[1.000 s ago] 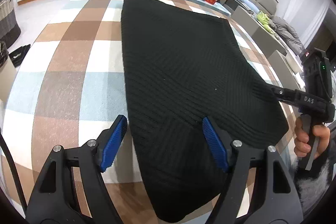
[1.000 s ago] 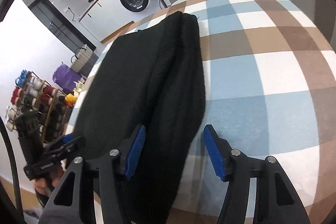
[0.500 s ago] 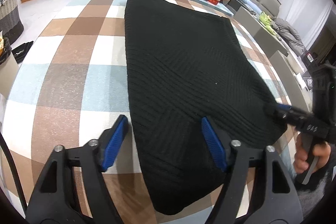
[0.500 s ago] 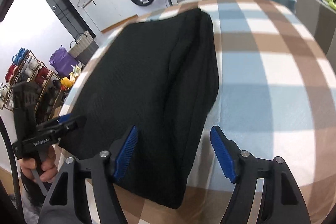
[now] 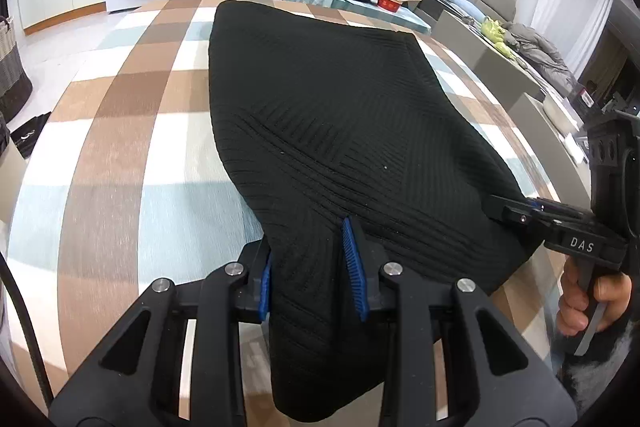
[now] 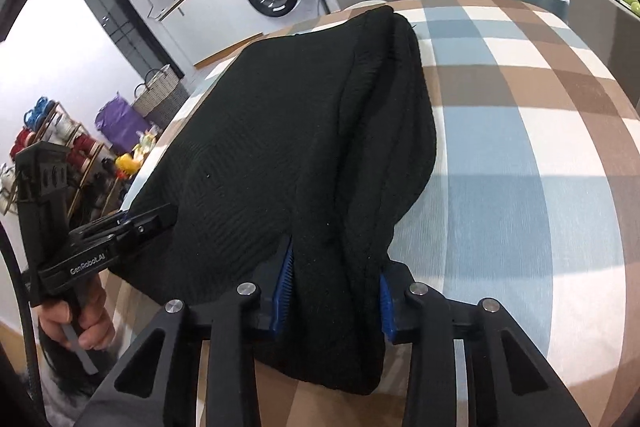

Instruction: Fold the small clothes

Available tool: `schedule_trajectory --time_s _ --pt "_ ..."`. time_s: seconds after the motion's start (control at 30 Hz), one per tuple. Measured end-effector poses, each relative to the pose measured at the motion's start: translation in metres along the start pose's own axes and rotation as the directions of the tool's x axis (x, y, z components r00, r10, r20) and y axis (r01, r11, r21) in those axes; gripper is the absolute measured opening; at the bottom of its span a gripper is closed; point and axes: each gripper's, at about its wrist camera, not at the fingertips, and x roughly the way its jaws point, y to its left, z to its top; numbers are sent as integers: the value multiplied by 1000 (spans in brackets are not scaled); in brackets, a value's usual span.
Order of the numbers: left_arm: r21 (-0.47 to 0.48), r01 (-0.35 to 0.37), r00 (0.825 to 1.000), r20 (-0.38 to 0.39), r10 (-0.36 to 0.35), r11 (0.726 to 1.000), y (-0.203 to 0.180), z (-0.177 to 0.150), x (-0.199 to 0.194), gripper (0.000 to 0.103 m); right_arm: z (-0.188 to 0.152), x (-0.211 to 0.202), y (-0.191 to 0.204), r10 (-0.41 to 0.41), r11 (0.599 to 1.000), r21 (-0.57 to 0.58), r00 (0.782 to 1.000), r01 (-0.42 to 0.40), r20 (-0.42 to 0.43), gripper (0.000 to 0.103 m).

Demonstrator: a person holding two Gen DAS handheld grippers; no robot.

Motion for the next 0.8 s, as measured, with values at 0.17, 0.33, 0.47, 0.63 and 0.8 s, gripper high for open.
schedule_trajectory --time_s 0.17,0.33,0.47,0.63,0.8 --pt "2 -34 999 11 34 999 2 -3 -6 33 -4 -10 5 -11 999 -42 1000 11 2 45" --pt "21 -92 994 67 91 996 0 -17 -31 54 -10 -38 11 4 995 -98 998 3 64 77" --pt "35 -140 978 160 133 989 -2 -33 -60 80 -19 -62 28 11 986 -168 986 18 168 103" --pt "58 -170 953 264 150 984 -11 -53 -88 102 -30 -73 40 7 978 -206 968 46 252 103" --pt "97 -217 929 325 175 971 -22 -67 -101 102 -45 -79 49 9 970 -234 951 67 309 103"
